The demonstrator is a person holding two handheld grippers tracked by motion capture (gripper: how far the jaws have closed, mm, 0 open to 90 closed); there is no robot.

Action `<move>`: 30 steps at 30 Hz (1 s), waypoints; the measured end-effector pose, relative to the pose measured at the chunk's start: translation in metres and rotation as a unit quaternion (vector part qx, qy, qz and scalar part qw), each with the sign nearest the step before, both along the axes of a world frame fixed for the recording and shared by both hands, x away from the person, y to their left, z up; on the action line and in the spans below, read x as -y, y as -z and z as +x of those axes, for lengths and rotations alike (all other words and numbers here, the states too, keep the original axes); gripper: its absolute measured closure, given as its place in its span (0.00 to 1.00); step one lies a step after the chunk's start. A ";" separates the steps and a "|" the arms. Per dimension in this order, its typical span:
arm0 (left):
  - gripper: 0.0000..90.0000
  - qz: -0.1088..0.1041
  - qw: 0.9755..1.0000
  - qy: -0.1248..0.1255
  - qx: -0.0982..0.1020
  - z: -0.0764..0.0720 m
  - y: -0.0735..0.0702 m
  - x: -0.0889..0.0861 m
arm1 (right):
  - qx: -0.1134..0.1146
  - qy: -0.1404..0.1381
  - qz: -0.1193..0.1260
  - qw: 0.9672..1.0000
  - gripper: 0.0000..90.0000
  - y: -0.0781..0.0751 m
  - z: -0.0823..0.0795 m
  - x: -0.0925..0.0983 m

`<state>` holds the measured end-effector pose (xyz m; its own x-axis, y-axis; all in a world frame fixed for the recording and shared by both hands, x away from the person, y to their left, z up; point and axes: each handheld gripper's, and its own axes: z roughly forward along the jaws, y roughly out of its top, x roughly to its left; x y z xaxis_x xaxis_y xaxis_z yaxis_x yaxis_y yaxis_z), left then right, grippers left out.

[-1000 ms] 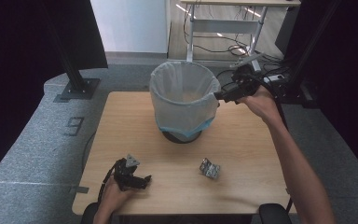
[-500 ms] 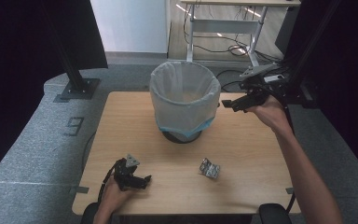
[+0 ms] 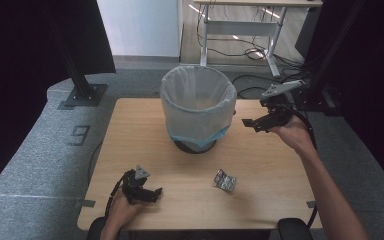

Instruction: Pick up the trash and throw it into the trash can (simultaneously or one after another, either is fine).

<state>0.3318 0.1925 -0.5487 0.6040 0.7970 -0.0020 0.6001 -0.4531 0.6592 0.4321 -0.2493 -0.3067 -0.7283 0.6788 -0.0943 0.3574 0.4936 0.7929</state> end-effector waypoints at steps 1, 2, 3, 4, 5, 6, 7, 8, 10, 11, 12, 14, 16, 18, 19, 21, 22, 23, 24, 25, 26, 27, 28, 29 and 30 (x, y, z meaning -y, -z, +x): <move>0.00 0.000 1.000 0.000 0.000 0.000 0.000 0.000 | 0.000 0.000 0.000 1.000 0.00 0.000 0.000 0.000; 0.00 0.000 1.000 0.000 0.000 0.000 0.000 0.000 | 0.000 0.000 0.002 1.000 0.00 0.002 -0.001 0.001; 0.00 0.000 1.000 0.000 0.000 0.000 0.000 0.000 | 0.001 0.001 0.002 1.000 0.00 0.004 -0.002 0.002; 0.00 0.000 1.000 0.000 0.000 0.000 0.000 0.000 | 0.002 0.001 0.002 1.000 0.00 0.006 -0.002 0.003; 0.00 0.000 1.000 0.000 0.000 0.000 0.000 0.000 | -0.001 0.003 0.003 1.000 0.00 0.011 -0.004 0.005; 0.00 0.000 1.000 0.000 0.000 0.000 0.000 0.000 | -0.001 0.003 0.003 1.000 0.00 0.011 -0.004 0.005; 0.00 0.000 1.000 0.000 0.000 0.000 0.000 0.000 | 0.000 0.002 0.002 1.000 0.00 0.012 -0.005 0.006; 0.00 0.000 1.000 0.000 0.001 0.000 0.000 0.000 | -0.001 0.003 0.001 1.000 0.00 0.014 -0.006 0.007; 0.00 0.000 1.000 0.000 0.000 0.000 0.000 0.000 | -0.003 0.004 0.004 1.000 0.00 0.018 -0.007 0.009; 0.00 0.000 1.000 0.000 0.000 0.000 0.000 0.000 | -0.005 0.005 0.004 1.000 0.00 0.022 -0.009 0.010; 0.00 0.000 1.000 0.000 0.000 0.000 0.000 0.000 | -0.005 0.005 0.004 1.000 0.00 0.022 -0.009 0.010; 0.00 0.000 1.000 0.000 -0.001 0.000 0.000 0.000 | -0.005 0.006 0.002 1.000 0.00 0.027 -0.011 0.012; 0.00 0.000 1.000 0.000 -0.001 0.000 0.000 0.000 | -0.006 0.006 0.003 1.000 0.00 0.029 -0.012 0.012; 0.00 0.000 1.000 0.000 -0.001 0.000 0.000 0.000 | -0.008 0.008 0.000 1.000 0.00 0.034 -0.013 0.013; 0.00 0.000 1.000 0.000 -0.001 0.000 0.000 0.000 | -0.008 0.009 -0.003 1.000 0.00 0.038 -0.015 0.013; 0.00 0.001 1.000 0.000 -0.001 0.000 0.000 0.000 | -0.010 0.008 -0.002 1.000 0.00 0.042 -0.016 0.014; 0.00 0.000 1.000 0.000 -0.001 0.000 0.000 0.000 | -0.010 0.008 -0.002 1.000 0.00 0.042 -0.016 0.014; 0.00 0.001 1.000 0.000 -0.001 0.000 0.000 0.000 | -0.012 0.008 -0.004 1.000 0.00 0.047 -0.017 0.014; 0.00 0.001 1.000 0.000 -0.001 0.000 0.000 0.000 | -0.012 0.008 -0.004 1.000 0.00 0.047 -0.017 0.014; 0.00 0.001 1.000 0.000 -0.001 0.000 0.000 0.000 | -0.012 0.008 -0.005 1.000 0.00 0.051 -0.018 0.015; 0.00 0.001 1.000 0.000 -0.001 0.000 0.000 0.000 | -0.014 0.009 -0.005 1.000 0.00 0.053 -0.019 0.015; 0.00 0.001 1.000 0.000 -0.001 0.000 0.000 0.000 | -0.014 0.009 -0.005 1.000 0.00 0.053 -0.019 0.015; 0.00 0.001 1.000 0.000 0.000 0.000 0.000 0.000 | -0.015 0.010 -0.006 1.000 0.00 0.055 -0.020 0.015; 0.00 0.001 1.000 0.000 -0.001 0.000 0.000 0.000 | -0.014 0.008 -0.009 1.000 0.00 0.057 -0.021 0.015; 0.00 0.001 1.000 0.000 -0.001 0.000 0.000 0.000 | -0.014 0.007 -0.008 1.000 0.00 0.061 -0.022 0.015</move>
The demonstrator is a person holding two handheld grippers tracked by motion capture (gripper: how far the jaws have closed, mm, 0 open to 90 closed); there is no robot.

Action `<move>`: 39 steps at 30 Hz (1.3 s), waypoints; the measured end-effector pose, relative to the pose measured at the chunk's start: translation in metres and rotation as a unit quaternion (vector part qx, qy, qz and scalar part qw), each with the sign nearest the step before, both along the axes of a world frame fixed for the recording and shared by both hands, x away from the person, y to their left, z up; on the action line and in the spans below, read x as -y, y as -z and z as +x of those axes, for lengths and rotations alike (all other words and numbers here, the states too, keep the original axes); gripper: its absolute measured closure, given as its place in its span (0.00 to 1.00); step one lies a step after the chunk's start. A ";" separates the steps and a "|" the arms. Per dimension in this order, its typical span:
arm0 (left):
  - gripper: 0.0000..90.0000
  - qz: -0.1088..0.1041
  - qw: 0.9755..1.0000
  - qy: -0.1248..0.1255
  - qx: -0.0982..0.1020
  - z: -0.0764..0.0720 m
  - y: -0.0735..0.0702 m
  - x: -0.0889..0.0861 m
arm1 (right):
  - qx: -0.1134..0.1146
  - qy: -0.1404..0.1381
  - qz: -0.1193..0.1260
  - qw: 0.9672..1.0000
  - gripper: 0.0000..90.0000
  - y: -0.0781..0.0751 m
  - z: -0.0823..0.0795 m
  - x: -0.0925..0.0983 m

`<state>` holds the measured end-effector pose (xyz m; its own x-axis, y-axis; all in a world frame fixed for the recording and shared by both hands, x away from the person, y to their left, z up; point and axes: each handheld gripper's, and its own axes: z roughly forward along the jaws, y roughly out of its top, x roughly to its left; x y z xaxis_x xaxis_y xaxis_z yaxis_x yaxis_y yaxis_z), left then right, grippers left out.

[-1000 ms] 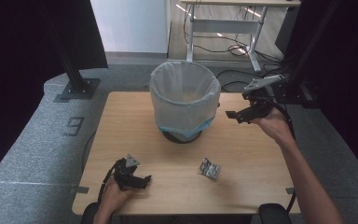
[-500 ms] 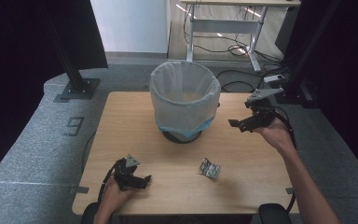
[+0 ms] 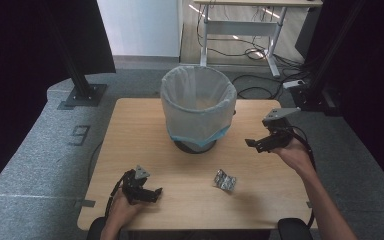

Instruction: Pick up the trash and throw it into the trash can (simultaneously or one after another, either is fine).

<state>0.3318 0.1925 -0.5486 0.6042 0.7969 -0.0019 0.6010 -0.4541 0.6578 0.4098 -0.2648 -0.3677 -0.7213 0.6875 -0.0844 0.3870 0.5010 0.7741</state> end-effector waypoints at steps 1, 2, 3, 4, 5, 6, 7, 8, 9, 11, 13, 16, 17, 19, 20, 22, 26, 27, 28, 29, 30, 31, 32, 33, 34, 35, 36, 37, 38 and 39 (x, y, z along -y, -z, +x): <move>0.00 0.000 1.000 0.000 0.001 0.000 0.000 0.000 | -0.002 0.000 0.001 1.000 0.00 0.002 -0.001 0.000; 0.00 0.000 1.000 0.000 0.001 0.000 0.000 0.000 | -0.002 0.000 0.001 1.000 0.00 0.002 -0.001 0.000; 0.00 0.000 1.000 0.000 0.001 0.000 0.000 0.000 | -0.004 0.000 0.002 1.000 0.00 0.006 -0.002 0.000; 0.00 0.000 1.000 0.000 0.001 0.000 0.000 0.000 | -0.004 0.000 0.002 1.000 0.00 0.008 -0.003 0.000; 0.00 0.000 1.000 0.000 0.001 0.000 0.000 0.000 | -0.005 0.000 0.002 1.000 0.00 0.010 -0.004 0.000; 0.00 0.000 1.000 0.000 0.001 0.000 0.000 0.000 | -0.005 0.000 0.002 1.000 0.00 0.010 -0.004 0.000; 0.00 0.000 1.000 0.000 0.001 0.000 0.000 0.000 | -0.006 0.000 0.003 1.000 0.00 0.012 -0.005 0.001; 0.00 0.000 1.000 0.000 0.001 0.000 0.000 0.000 | -0.007 0.000 0.003 1.000 0.00 0.014 -0.006 0.001; 0.00 0.000 1.000 0.000 0.001 0.000 0.000 0.000 | -0.007 0.000 0.002 1.000 0.00 0.016 -0.006 0.001; 0.00 0.000 1.000 0.000 0.001 0.000 0.000 0.000 | -0.010 -0.001 0.001 1.000 0.00 0.023 -0.009 0.000; 0.00 0.000 1.000 0.000 0.000 0.000 0.000 0.000 | -0.011 -0.001 0.000 1.000 0.00 0.028 -0.011 0.000; 0.00 0.000 1.000 0.000 0.000 0.000 0.000 0.000 | -0.011 -0.001 -0.002 1.000 0.00 0.032 -0.012 0.000; 0.00 0.000 1.000 0.000 0.000 0.000 0.000 0.000 | -0.012 -0.001 -0.004 1.000 0.00 0.038 -0.014 -0.001; 0.00 0.000 1.000 0.000 0.001 0.000 0.000 0.000 | -0.013 -0.002 -0.004 1.000 0.00 0.039 -0.015 -0.001; 0.00 0.000 1.000 0.000 0.001 0.000 0.000 0.000 | -0.013 -0.003 -0.005 1.000 0.00 0.042 -0.016 -0.001; 0.00 0.000 1.000 0.000 0.001 0.000 0.000 0.000 | -0.013 -0.003 -0.006 1.000 0.00 0.046 -0.018 -0.002; 0.00 0.000 1.000 0.000 0.002 0.000 0.000 0.000 | -0.015 -0.009 -0.011 1.000 0.00 0.058 -0.022 -0.004; 0.00 0.001 1.000 0.000 0.001 0.000 0.000 0.000 | -0.017 -0.010 -0.012 1.000 0.00 0.061 -0.023 -0.005; 0.00 0.001 1.000 0.000 0.001 0.000 0.000 0.000 | -0.017 -0.010 -0.012 1.000 0.00 0.061 -0.023 -0.005; 0.00 0.001 1.000 0.001 0.000 0.000 0.000 0.000 | -0.023 -0.014 -0.012 1.000 0.00 0.067 -0.025 -0.005; 0.00 0.001 1.000 0.001 0.000 0.000 0.000 0.000 | -0.023 -0.014 -0.012 1.000 0.00 0.067 -0.025 -0.005; 0.00 0.000 1.000 0.000 0.001 0.000 0.000 0.000 | -0.025 -0.014 -0.012 1.000 0.00 0.069 -0.025 -0.005; 0.00 0.000 1.000 0.000 0.000 0.000 0.000 0.000 | -0.027 -0.014 -0.012 0.999 0.00 0.072 -0.026 -0.006; 0.00 0.000 1.000 0.000 0.001 0.000 0.000 0.000 | -0.028 -0.016 -0.013 0.999 0.00 0.078 -0.027 -0.006; 0.00 0.000 1.000 0.000 0.001 0.000 0.000 0.000 | -0.028 -0.016 -0.013 0.999 0.00 0.078 -0.027 -0.006; 0.00 -0.001 1.000 0.000 0.001 0.000 0.000 0.000 | -0.030 -0.017 -0.015 0.999 0.00 0.083 -0.029 -0.007; 0.00 0.000 1.000 0.000 0.001 0.000 0.000 0.000 | -0.030 -0.017 -0.015 0.999 0.00 0.083 -0.029 -0.007; 0.00 0.000 1.000 0.000 0.000 0.000 0.000 0.000 | -0.031 -0.019 -0.018 0.999 0.00 0.089 -0.031 -0.008; 0.00 0.000 1.000 0.000 0.000 0.000 0.000 0.000 | -0.033 -0.019 -0.020 0.999 0.00 0.092 -0.032 -0.008; 0.00 0.000 1.000 0.000 0.000 0.000 0.000 0.000 | -0.033 -0.019 -0.020 0.999 0.00 0.092 -0.032 -0.008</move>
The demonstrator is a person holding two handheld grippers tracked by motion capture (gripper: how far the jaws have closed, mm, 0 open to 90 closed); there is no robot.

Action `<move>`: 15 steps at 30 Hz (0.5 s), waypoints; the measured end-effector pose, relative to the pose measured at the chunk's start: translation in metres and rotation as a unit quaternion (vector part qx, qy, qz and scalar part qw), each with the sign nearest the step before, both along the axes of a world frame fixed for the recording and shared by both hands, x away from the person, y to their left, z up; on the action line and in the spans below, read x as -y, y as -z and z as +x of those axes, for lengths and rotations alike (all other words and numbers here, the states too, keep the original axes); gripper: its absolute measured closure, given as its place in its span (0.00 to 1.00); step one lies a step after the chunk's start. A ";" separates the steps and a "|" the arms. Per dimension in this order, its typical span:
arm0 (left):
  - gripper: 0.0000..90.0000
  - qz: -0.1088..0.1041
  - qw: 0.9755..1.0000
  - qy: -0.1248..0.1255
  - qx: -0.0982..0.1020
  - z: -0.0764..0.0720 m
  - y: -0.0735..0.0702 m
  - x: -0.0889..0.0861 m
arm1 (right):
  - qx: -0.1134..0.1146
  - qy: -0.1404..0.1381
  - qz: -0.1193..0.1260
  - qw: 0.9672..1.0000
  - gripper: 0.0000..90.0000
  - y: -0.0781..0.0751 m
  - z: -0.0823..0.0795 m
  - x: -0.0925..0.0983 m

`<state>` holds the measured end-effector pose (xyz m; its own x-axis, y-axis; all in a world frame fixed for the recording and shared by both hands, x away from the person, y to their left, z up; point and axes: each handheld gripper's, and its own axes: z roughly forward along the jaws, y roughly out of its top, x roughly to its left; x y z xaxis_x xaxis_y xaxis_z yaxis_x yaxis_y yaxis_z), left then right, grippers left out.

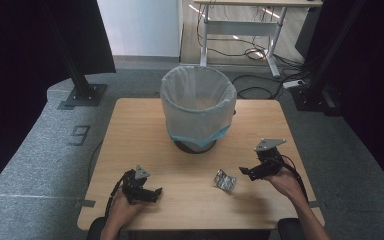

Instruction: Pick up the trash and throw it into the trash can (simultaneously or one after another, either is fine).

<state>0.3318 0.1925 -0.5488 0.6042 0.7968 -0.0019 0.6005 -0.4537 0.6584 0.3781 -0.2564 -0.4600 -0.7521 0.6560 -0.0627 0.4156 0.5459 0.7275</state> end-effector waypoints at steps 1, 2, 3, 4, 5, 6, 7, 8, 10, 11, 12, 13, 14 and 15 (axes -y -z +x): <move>0.00 0.000 1.000 0.000 0.001 0.000 0.000 0.000 | -0.001 -0.002 -0.002 1.000 0.00 0.003 -0.001 -0.001; 0.00 0.000 1.000 0.000 0.000 0.000 0.000 0.000 | -0.001 -0.002 -0.001 1.000 0.00 0.006 -0.002 -0.001; 0.00 0.000 1.000 0.000 0.000 0.000 0.000 0.000 | -0.004 -0.003 -0.002 1.000 0.00 0.011 -0.004 -0.002; 0.00 0.000 1.000 0.000 0.000 0.000 0.000 0.000 | -0.005 -0.003 0.000 1.000 0.00 0.014 -0.005 -0.002; 0.00 0.000 1.000 0.000 0.000 0.000 0.000 0.000 | -0.005 -0.003 0.000 1.000 0.00 0.014 -0.005 -0.002; 0.00 0.000 1.000 0.000 0.001 0.000 0.000 0.000 | -0.007 -0.004 0.005 1.000 0.00 0.019 -0.007 -0.003; 0.00 0.000 1.000 0.000 0.001 0.000 0.000 0.000 | -0.007 -0.004 0.005 1.000 0.00 0.019 -0.007 -0.003; 0.00 0.000 1.000 0.000 0.000 0.000 0.000 0.000 | -0.010 -0.003 0.007 1.000 0.00 0.021 -0.008 -0.003; 0.00 0.000 1.000 0.000 0.000 0.000 0.000 0.000 | -0.014 -0.003 0.017 1.000 0.00 0.028 -0.011 -0.004; 0.00 0.000 1.000 0.000 0.000 0.000 0.000 0.000 | -0.016 -0.003 0.018 1.000 0.00 0.030 -0.012 -0.004; 0.00 0.000 1.000 0.000 0.000 0.000 0.000 0.000 | -0.016 -0.003 0.018 1.000 0.00 0.030 -0.012 -0.004; 0.00 0.000 1.000 0.000 0.001 0.000 0.000 0.000 | -0.016 -0.003 0.016 1.000 0.00 0.032 -0.013 -0.005; 0.00 -0.001 1.000 -0.001 0.001 0.000 0.000 0.000 | -0.018 -0.005 0.013 1.000 0.00 0.037 -0.015 -0.007; 0.00 -0.001 1.000 -0.001 0.001 0.000 0.000 0.000 | -0.018 -0.005 0.013 1.000 0.00 0.037 -0.015 -0.007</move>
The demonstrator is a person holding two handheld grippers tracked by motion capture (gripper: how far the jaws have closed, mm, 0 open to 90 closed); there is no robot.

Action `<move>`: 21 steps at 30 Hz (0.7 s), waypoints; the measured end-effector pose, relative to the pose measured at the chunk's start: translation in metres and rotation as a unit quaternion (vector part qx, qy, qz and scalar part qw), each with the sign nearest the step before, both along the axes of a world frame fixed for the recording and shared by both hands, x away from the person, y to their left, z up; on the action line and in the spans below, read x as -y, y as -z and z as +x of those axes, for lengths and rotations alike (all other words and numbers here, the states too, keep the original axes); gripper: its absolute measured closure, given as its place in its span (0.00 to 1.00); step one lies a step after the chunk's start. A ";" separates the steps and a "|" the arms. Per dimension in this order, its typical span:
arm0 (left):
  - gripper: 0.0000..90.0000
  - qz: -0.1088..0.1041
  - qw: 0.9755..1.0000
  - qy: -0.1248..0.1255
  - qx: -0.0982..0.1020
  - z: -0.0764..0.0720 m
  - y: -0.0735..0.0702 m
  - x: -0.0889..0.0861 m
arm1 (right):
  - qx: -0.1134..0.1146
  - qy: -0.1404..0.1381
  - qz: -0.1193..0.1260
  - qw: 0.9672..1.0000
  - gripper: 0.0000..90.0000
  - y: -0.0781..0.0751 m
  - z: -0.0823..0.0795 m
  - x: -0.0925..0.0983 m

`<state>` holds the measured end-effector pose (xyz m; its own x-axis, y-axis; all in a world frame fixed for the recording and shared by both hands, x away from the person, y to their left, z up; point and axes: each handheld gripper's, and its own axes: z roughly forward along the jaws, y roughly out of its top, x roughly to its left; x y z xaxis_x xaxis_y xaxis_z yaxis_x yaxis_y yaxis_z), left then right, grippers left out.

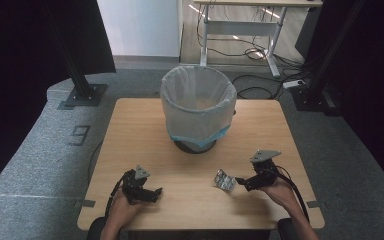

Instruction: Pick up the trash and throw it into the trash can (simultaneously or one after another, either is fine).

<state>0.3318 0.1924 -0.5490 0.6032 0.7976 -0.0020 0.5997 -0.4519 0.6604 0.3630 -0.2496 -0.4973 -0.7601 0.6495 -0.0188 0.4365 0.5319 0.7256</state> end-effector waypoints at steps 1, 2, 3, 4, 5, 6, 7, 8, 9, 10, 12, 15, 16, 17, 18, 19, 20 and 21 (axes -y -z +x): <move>0.00 0.001 1.000 0.000 -0.001 0.000 0.000 0.000 | -0.004 -0.002 0.000 1.000 0.00 0.006 -0.002 -0.002; 0.00 0.001 1.000 0.000 -0.001 0.000 0.000 0.000 | -0.004 -0.002 0.000 1.000 0.00 0.006 -0.002 -0.002; 0.00 0.001 1.000 0.000 -0.001 0.000 0.000 0.000 | -0.005 -0.004 -0.001 1.000 0.00 0.008 -0.003 -0.003; 0.00 0.000 1.000 0.000 0.000 0.000 0.000 0.000 | -0.007 -0.005 0.000 1.000 0.00 0.011 -0.004 -0.005; 0.00 0.000 1.000 0.000 0.000 0.000 0.000 0.000 | -0.010 -0.011 -0.002 1.000 0.00 0.014 -0.004 -0.007; 0.00 0.000 1.000 0.000 0.000 0.000 0.000 0.000 | -0.010 -0.011 -0.002 1.000 0.00 0.014 -0.004 -0.007; 0.00 0.001 1.000 0.000 -0.001 0.000 0.000 0.000 | -0.009 -0.012 -0.003 1.000 0.00 0.017 -0.005 -0.009; 0.00 0.000 1.000 0.000 0.000 0.000 0.000 0.000 | -0.012 -0.018 -0.004 1.000 0.00 0.020 -0.006 -0.013; 0.00 0.001 1.000 0.000 -0.001 0.000 0.000 0.000 | -0.014 -0.022 -0.003 1.000 0.00 0.021 -0.006 -0.014; 0.00 0.001 1.000 0.000 -0.001 0.000 0.000 0.000 | -0.015 -0.025 -0.002 1.000 0.00 0.023 -0.006 -0.016; 0.00 0.001 1.000 0.000 -0.001 0.000 0.000 0.000 | -0.017 -0.028 -0.002 0.999 0.00 0.024 -0.007 -0.018; 0.00 0.001 1.000 0.000 -0.001 0.000 0.000 0.000 | -0.023 -0.035 -0.007 0.999 0.00 0.029 -0.008 -0.022; 0.00 0.001 1.000 0.001 -0.001 0.000 0.000 0.000 | -0.023 -0.036 -0.009 0.999 0.00 0.031 -0.008 -0.024; 0.00 0.001 1.000 0.000 -0.001 0.000 0.000 0.000 | -0.024 -0.035 -0.010 0.999 0.00 0.033 -0.009 -0.025; 0.00 0.001 1.000 0.000 -0.001 0.000 0.000 0.000 | -0.025 -0.040 -0.012 0.999 0.00 0.034 -0.009 -0.026; 0.00 0.001 1.000 0.000 -0.001 0.000 0.000 0.000 | -0.024 -0.042 -0.013 0.999 0.00 0.036 -0.009 -0.027; 0.00 0.001 1.000 0.000 -0.001 0.000 0.000 0.000 | -0.024 -0.043 -0.014 0.999 0.00 0.037 -0.010 -0.029; 0.00 0.000 1.000 0.000 0.000 0.000 0.000 0.000 | -0.023 -0.044 -0.018 0.999 0.00 0.039 -0.010 -0.031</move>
<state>0.3318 0.1924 -0.5490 0.6033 0.7975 -0.0011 0.5995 -0.4527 0.6600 0.3529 -0.2190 -0.5362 -0.8147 0.5799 -0.0043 0.4196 0.5946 0.6859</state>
